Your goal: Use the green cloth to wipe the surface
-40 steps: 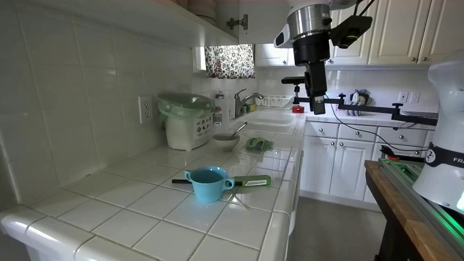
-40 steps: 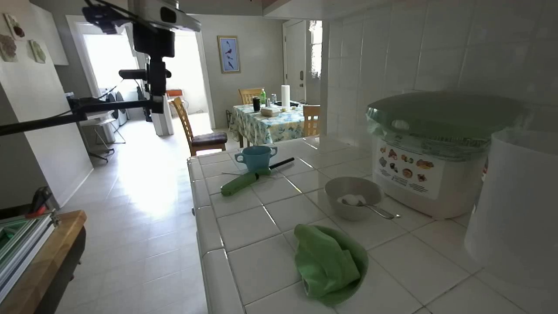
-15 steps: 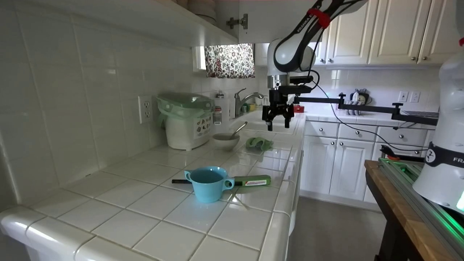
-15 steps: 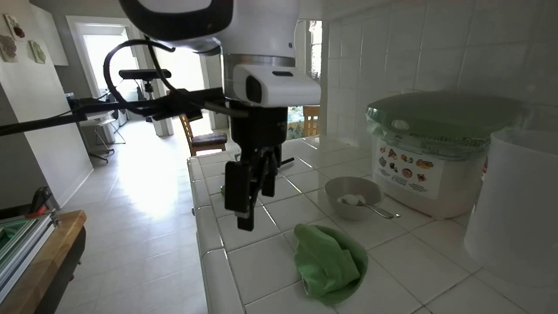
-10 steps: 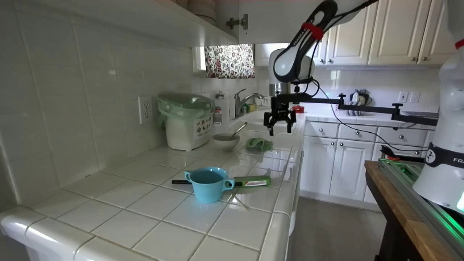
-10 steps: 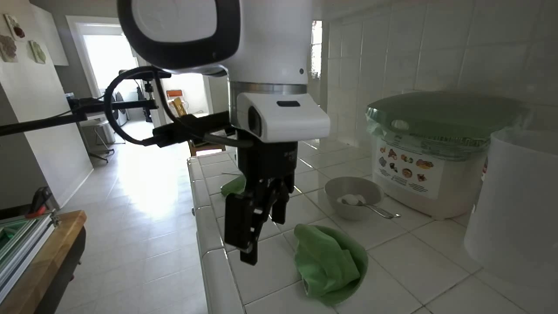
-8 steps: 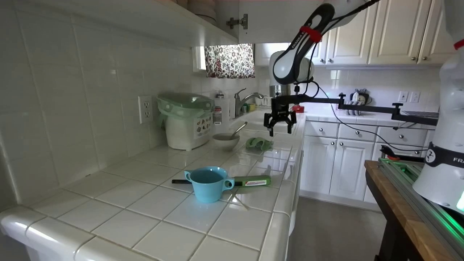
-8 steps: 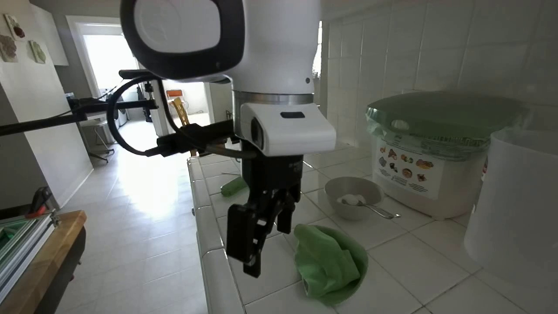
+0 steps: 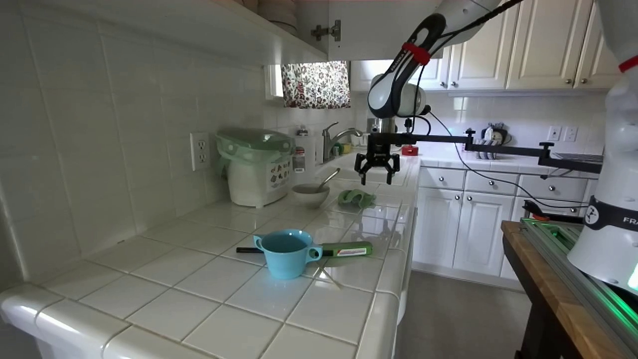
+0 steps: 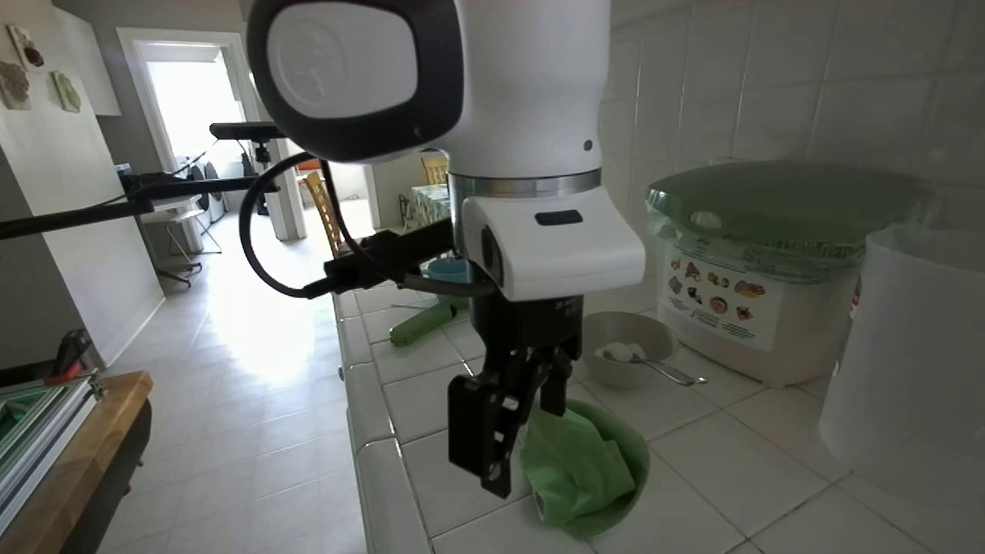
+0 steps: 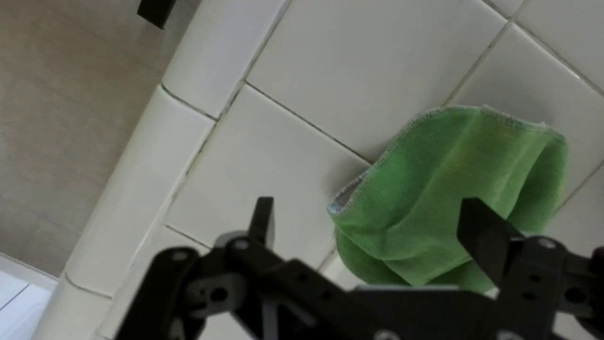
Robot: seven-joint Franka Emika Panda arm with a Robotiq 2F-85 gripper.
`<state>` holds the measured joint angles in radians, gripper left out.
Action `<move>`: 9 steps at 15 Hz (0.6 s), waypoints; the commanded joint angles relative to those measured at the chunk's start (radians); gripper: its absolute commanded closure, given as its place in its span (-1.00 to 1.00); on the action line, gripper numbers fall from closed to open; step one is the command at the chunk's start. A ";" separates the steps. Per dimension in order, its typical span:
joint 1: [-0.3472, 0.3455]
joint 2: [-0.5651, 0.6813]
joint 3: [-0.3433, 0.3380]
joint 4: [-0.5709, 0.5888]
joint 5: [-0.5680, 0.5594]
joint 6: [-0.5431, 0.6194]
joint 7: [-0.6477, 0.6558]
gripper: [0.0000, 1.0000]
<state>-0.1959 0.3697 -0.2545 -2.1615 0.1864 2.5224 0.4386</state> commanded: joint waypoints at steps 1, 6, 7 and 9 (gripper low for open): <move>-0.006 0.027 0.018 0.028 0.043 0.034 -0.015 -1.00; -0.002 0.082 0.054 0.078 0.069 0.076 -0.022 -1.00; -0.003 0.094 0.065 0.092 0.079 0.077 -0.023 -1.00; -0.006 0.117 0.085 0.121 0.098 0.068 -0.031 -0.50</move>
<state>-0.1913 0.4460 -0.1916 -2.0927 0.2368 2.5967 0.4386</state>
